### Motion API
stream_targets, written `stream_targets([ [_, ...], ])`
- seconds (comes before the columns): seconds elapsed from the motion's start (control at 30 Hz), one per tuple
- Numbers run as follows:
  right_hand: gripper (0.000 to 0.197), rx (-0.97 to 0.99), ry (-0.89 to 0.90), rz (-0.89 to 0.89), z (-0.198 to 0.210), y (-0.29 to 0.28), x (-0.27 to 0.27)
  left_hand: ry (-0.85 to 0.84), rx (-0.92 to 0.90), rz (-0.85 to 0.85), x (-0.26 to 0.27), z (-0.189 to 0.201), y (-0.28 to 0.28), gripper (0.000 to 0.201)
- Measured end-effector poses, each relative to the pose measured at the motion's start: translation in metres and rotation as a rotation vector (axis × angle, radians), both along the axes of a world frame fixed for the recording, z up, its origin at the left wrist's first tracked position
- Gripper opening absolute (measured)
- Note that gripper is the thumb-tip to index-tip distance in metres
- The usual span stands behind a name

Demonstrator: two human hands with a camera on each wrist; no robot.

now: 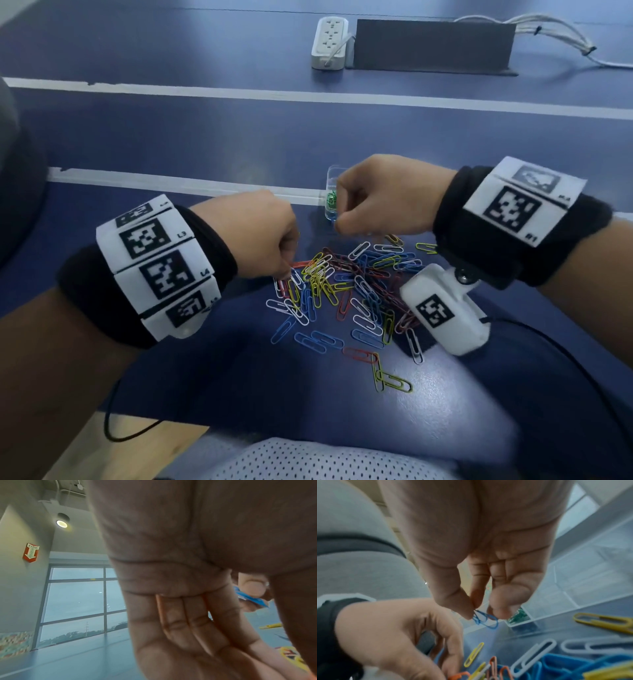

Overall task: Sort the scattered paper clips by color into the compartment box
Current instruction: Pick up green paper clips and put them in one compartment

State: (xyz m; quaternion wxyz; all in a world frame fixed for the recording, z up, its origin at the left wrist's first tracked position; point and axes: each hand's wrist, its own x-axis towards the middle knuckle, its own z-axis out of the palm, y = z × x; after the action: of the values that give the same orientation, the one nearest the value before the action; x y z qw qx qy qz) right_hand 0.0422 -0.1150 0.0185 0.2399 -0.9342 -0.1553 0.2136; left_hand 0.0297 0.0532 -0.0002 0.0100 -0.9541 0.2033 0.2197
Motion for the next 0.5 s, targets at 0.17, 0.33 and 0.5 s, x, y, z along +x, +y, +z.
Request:
stream_targets([
  [0.17,0.011,0.286,0.25,-0.108,-0.002,-0.016,0.0,0.068,-0.07,0.026,-0.002,0.003,0.005,0.01],
  [0.33,0.022,0.422,0.449,-0.197,-0.011,-0.028,-0.002,0.068,-0.174,0.072,0.0,0.006,0.011,0.009],
  [0.5,0.028,0.488,0.45,-0.257,-0.013,-0.032,-0.004,0.041,-0.177,0.091,0.0,0.001,0.013,0.019],
])
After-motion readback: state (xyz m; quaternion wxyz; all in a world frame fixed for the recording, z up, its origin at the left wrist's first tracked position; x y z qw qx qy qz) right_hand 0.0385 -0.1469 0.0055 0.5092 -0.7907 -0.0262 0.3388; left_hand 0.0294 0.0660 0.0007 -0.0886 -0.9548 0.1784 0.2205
